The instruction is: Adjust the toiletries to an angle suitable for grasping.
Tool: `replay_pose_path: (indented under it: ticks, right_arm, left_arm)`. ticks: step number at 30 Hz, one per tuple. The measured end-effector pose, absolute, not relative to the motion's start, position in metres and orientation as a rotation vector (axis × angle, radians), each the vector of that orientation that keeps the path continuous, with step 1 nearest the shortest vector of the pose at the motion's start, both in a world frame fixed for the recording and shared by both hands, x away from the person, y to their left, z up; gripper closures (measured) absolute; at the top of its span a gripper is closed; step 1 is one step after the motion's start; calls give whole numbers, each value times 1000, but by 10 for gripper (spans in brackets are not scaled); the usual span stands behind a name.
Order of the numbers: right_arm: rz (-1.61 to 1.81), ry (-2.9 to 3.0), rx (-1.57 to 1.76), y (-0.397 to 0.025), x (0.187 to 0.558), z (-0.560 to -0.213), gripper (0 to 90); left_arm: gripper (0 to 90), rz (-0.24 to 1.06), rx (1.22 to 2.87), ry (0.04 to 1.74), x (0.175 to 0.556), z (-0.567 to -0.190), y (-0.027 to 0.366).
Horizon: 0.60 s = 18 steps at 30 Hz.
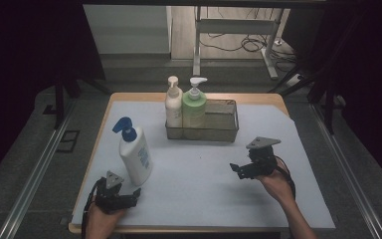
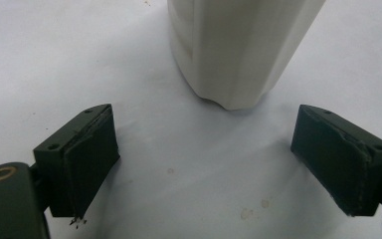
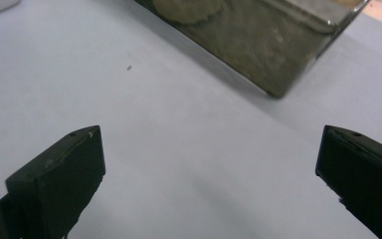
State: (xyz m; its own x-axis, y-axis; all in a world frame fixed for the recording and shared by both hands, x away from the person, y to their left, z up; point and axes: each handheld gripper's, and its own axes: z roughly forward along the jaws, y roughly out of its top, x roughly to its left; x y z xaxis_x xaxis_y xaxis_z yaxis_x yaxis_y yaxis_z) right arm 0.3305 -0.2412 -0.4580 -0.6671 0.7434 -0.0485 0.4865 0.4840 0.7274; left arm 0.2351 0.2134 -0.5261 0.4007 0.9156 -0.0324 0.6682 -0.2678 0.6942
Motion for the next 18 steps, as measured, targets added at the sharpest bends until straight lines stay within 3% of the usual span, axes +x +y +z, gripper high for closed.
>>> replay_pose_path:
  ticks: [18]
  right_arm:
    - [955,2374,1128,-277,311,-505,0]
  left_arm:
    - [124,494,2036,1337,235,-525,215]
